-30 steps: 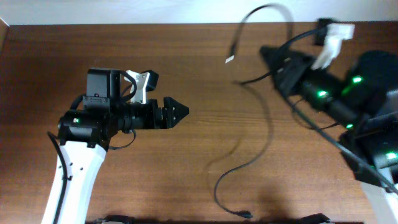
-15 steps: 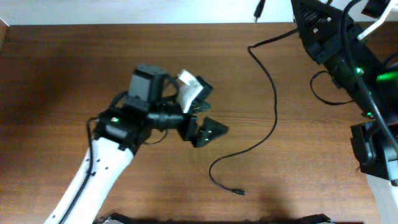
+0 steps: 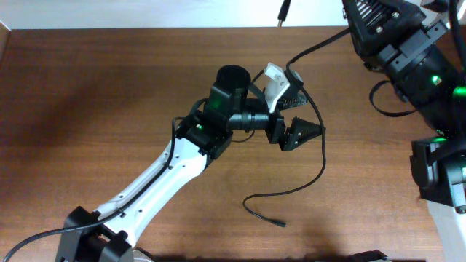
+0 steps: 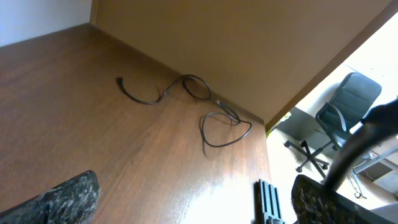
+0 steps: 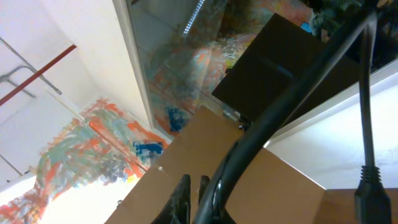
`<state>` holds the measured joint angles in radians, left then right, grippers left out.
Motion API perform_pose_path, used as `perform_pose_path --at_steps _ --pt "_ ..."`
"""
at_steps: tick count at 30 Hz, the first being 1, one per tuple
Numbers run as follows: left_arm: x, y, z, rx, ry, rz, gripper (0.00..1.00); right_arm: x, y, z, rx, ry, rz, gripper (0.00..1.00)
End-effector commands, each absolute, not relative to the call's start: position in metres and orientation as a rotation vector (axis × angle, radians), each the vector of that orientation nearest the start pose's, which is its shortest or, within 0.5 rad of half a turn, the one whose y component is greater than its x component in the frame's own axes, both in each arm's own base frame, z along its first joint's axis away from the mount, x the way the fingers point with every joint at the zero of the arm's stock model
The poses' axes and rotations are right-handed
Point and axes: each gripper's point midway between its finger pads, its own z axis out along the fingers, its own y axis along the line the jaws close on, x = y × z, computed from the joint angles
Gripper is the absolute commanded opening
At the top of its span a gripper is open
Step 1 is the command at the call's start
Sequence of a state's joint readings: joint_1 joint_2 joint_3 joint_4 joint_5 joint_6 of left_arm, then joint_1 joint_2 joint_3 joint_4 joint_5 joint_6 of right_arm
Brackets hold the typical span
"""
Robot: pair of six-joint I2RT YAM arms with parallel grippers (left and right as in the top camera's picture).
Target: Untangle cables
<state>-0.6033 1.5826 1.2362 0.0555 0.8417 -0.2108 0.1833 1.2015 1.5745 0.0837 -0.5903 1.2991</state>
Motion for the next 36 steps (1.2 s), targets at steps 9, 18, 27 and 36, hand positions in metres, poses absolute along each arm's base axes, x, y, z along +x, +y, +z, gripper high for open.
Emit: perform_pose_path --at_steps 9,18,27,36 --pt "0.288 -0.334 0.259 1.034 1.917 -1.418 0.99 0.309 0.140 0.592 0.145 1.407 1.566 0.04" --pt "0.265 -0.364 0.288 1.163 1.694 -1.469 0.99 0.314 0.143 0.588 0.152 1.425 1.579 0.04" --pt "0.246 -0.399 0.288 1.177 1.677 -1.389 0.79 0.288 0.166 0.614 0.066 1.343 1.730 0.04" --pt "0.252 -0.389 0.275 1.085 1.838 -1.425 0.00 0.309 0.158 0.594 0.126 1.409 1.663 0.04"
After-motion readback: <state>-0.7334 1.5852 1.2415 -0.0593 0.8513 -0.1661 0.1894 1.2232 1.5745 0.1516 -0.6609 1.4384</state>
